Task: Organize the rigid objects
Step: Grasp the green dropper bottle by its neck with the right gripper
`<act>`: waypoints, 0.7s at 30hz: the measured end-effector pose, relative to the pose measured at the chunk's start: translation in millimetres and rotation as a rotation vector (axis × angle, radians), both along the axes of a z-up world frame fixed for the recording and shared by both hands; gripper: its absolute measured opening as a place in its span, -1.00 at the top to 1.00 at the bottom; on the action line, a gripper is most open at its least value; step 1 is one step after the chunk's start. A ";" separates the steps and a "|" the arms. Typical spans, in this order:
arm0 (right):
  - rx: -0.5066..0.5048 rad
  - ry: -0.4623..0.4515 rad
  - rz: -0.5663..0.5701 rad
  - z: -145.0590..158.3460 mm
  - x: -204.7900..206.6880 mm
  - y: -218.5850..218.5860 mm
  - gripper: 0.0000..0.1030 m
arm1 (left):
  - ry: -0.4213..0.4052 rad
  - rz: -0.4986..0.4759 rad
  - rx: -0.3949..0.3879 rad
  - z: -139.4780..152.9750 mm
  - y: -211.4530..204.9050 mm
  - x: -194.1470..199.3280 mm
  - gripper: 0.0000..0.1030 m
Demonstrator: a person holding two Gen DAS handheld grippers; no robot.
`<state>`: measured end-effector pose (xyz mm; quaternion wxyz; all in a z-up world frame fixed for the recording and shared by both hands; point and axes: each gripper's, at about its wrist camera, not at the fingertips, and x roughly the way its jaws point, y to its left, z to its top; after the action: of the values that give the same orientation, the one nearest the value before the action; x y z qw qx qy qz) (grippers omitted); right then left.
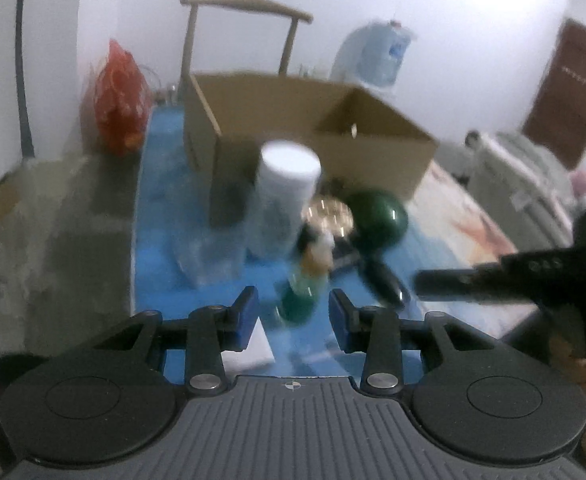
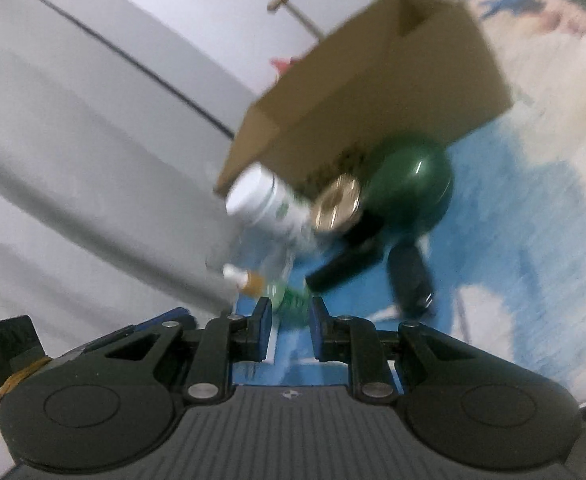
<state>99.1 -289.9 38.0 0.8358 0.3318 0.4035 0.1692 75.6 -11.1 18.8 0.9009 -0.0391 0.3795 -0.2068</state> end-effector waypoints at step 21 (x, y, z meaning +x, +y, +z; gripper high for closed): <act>-0.224 -0.001 -0.119 -13.5 5.0 4.3 0.57 | -0.055 -0.076 0.191 -45.0 -36.9 9.0 0.21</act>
<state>104.1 -285.7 24.5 0.8764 0.2595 0.3990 0.0732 84.6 -47.9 -26.2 0.9020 0.0670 0.3740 -0.2050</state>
